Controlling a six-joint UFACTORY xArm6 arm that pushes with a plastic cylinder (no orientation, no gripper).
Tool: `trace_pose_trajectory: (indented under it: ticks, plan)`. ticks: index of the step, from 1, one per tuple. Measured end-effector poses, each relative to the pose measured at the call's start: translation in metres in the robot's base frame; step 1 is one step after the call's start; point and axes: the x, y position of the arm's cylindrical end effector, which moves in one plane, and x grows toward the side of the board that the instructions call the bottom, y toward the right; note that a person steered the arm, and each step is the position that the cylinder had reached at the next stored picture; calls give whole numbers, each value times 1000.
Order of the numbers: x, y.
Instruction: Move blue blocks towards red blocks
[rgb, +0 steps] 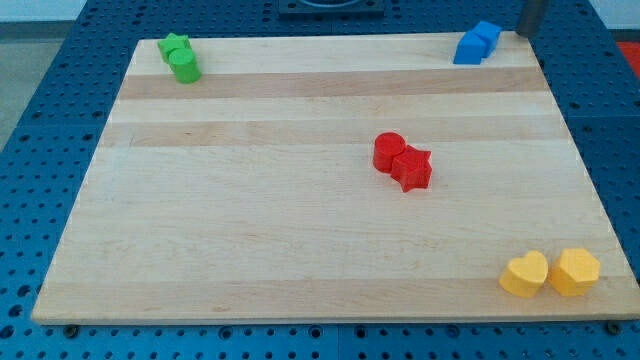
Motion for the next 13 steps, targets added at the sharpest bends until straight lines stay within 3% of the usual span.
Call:
trace_pose_trajectory:
  ticks: [5, 9, 13]
  plan:
    - [2, -56]
    - [62, -108]
    - [84, -142]
